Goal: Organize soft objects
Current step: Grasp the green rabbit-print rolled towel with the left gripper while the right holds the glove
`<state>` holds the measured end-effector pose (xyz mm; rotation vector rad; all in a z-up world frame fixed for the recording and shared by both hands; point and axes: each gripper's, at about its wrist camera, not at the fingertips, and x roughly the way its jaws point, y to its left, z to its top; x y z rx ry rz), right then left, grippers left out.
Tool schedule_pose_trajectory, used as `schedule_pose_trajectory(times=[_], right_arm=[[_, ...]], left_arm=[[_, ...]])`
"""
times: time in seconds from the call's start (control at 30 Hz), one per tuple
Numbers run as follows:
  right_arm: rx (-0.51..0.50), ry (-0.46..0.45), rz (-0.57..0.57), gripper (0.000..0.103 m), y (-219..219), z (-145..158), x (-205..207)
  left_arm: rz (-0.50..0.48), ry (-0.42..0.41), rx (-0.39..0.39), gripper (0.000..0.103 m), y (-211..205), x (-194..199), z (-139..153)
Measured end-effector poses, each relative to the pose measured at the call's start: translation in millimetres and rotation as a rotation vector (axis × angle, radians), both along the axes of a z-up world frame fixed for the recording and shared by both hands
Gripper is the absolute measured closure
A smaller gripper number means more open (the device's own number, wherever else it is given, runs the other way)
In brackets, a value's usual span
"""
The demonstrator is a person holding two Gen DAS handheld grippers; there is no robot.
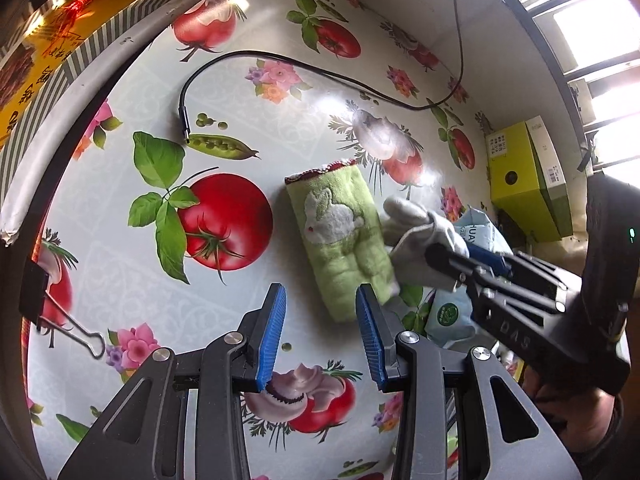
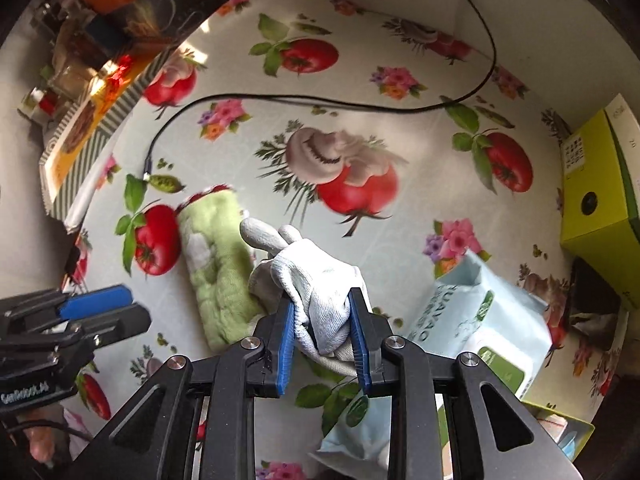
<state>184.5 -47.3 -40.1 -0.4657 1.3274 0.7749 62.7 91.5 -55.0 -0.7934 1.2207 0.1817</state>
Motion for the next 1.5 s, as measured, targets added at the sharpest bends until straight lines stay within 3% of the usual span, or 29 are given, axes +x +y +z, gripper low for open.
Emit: schedule_pose_trajectory(times=[0.13, 0.37, 0.6, 0.83, 0.9, 1.03, 1.5], right_arm=[[0.036, 0.03, -0.013, 0.079, -8.8, 4.1, -16.9], [0.095, -0.002, -0.099, 0.079, -34.8, 31.4, -19.9], [0.123, -0.035, -0.149, 0.079, -57.0, 54.1, -21.3], [0.148, -0.056, -0.168, 0.079, -68.2, 67.6, -25.5], [0.155, -0.061, -0.174, 0.079, -71.5, 70.5, -26.2], [0.166, -0.067, -0.186, 0.079, -78.5, 75.4, -27.9], [0.227, -0.088, -0.258, 0.079, -120.8, 96.1, -40.5]], left_arm=[[0.02, -0.008, 0.01, 0.057, 6.3, 2.4, 0.5], [-0.041, -0.022, 0.03, 0.054, -5.6, 21.8, -2.9], [-0.095, 0.031, 0.068, 0.054, -24.5, 42.0, -24.6], [-0.165, 0.072, 0.189, 0.054, -41.2, 52.7, -33.9], [-0.195, 0.07, 0.23, 0.061, -46.1, 53.5, -32.9], [-0.224, 0.055, 0.254, 0.072, -48.2, 50.5, -25.0], [-0.266, -0.058, 0.317, 0.073, -63.4, 26.6, 38.4]])
